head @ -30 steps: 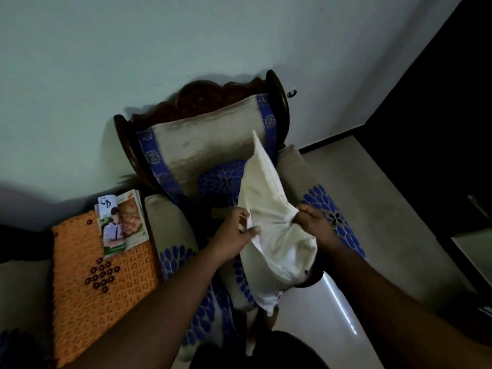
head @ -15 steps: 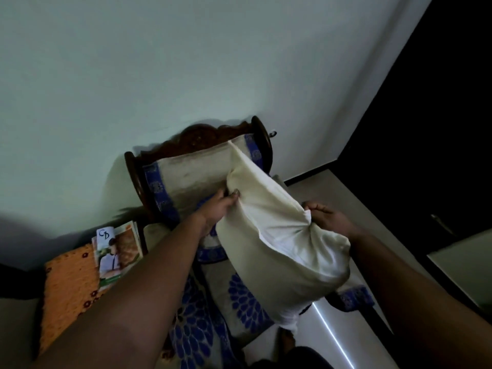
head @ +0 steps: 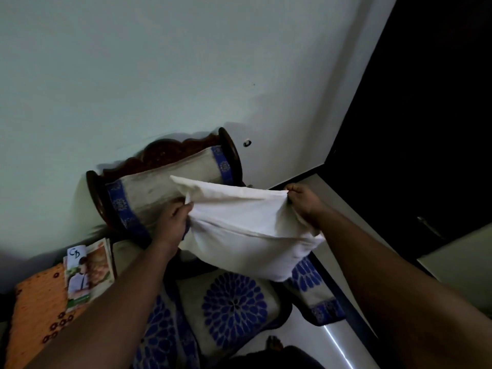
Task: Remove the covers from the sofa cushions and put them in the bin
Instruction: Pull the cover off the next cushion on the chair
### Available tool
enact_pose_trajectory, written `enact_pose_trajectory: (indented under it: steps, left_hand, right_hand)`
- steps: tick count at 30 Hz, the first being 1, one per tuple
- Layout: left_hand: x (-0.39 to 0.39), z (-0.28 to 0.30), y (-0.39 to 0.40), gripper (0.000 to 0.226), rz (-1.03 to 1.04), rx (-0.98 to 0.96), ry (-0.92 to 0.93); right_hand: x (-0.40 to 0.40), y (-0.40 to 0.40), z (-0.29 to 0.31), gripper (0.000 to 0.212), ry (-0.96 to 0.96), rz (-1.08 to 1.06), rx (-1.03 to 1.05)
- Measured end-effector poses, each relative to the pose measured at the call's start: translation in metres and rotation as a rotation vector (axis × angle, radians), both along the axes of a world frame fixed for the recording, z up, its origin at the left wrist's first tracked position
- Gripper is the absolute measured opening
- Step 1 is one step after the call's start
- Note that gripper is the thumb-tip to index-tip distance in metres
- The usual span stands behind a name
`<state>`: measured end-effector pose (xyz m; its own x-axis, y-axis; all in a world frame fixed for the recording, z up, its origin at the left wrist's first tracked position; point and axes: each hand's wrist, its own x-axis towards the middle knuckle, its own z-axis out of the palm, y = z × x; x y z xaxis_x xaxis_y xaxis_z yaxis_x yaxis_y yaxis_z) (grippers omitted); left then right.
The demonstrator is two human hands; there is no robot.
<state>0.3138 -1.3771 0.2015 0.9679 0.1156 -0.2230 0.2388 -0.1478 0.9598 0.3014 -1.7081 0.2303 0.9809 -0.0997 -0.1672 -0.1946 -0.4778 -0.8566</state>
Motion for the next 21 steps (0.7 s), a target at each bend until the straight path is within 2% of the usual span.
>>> enact_pose_trajectory:
  steps: [1, 5, 8, 10, 12, 13, 15, 21]
  left_hand:
    - [-0.002, 0.002, -0.004, 0.023, -0.003, 0.002, -0.010]
    - [-0.011, 0.012, -0.028, 0.020, 0.004, -0.018, -0.083]
    - [-0.012, 0.017, -0.044, 0.035, -0.064, 0.064, -0.108]
    - [-0.013, 0.020, -0.050, 0.041, -0.095, 0.059, -0.081]
    - [-0.016, 0.020, -0.052, 0.036, -0.121, 0.008, -0.030]
    - [-0.018, 0.019, -0.051, 0.033, -0.128, -0.016, -0.004]
    - [-0.022, 0.017, -0.044, 0.025, -0.121, -0.078, 0.042]
    - [-0.041, 0.017, -0.032, 0.014, -0.018, -0.274, 0.169]
  right_hand:
    - [0.006, -0.005, -0.002, 0.030, -0.010, -0.004, -0.044]
    - [0.021, -0.012, -0.007, 0.020, -0.100, -0.083, -0.281]
    - [0.003, 0.020, -0.003, 0.026, -0.410, -0.175, -0.384]
    - [-0.017, 0.059, -0.004, 0.021, -0.565, 0.013, -0.342]
    - [-0.028, 0.091, -0.017, 0.013, -0.489, 0.223, -0.282]
    - [-0.030, 0.101, -0.025, 0.016, -0.426, 0.259, -0.248]
    - [-0.027, 0.115, -0.039, 0.025, -0.345, 0.237, -0.184]
    - [-0.032, 0.154, -0.046, 0.031, -0.357, 0.103, -0.235]
